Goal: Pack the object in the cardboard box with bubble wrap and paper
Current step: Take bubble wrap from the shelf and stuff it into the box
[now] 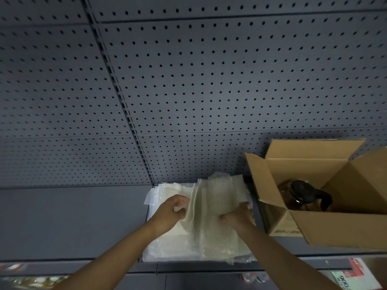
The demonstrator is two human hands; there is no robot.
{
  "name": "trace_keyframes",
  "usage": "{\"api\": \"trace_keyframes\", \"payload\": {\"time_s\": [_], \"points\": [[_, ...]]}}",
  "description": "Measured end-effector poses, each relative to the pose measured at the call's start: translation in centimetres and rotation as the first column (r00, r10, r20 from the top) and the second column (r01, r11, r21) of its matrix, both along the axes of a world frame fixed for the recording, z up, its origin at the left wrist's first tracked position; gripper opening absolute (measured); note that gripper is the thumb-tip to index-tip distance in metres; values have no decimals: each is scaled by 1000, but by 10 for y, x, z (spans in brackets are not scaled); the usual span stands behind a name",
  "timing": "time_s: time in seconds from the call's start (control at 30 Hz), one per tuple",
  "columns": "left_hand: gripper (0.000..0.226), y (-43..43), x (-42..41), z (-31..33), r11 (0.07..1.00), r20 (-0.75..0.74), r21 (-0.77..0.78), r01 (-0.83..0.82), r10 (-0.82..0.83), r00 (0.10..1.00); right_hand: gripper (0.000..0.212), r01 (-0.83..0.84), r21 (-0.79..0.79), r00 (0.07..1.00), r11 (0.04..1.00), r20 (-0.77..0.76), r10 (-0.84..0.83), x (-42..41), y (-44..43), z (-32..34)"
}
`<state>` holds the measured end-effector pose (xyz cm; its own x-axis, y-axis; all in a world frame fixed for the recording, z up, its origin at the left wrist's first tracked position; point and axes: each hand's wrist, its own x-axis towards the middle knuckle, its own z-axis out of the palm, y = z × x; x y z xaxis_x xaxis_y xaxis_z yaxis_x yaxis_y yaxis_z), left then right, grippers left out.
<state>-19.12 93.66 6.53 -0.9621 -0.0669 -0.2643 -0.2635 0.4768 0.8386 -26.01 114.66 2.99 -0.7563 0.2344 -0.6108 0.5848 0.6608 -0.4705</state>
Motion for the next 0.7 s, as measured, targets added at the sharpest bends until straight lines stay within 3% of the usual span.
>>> {"api": "trace_keyframes", "payload": {"time_s": [0.2, 0.43, 0.53, 0.7], "points": [[28, -3, 2, 9, 1000, -2, -13, 22, -22, 1000, 109, -56, -5, 998, 998, 41, 56, 7, -2, 6], [22, -3, -18, 49, 995, -217, -98, 0, -21, 976, 78, 40, -459, 999, 888, -14, -52, 26, 2, 72], [11, 5, -36, 83, 1000, -255, 21, 14, -8, 967, 46, -19, -548, 997, 836, -70, -24, 16, 14, 126], [32, 46, -60, 142, 942, -255, 289, 170, -95, 962, 45, -157, -722, 973, 674, -230, -20, 0, 47, 206]]}}
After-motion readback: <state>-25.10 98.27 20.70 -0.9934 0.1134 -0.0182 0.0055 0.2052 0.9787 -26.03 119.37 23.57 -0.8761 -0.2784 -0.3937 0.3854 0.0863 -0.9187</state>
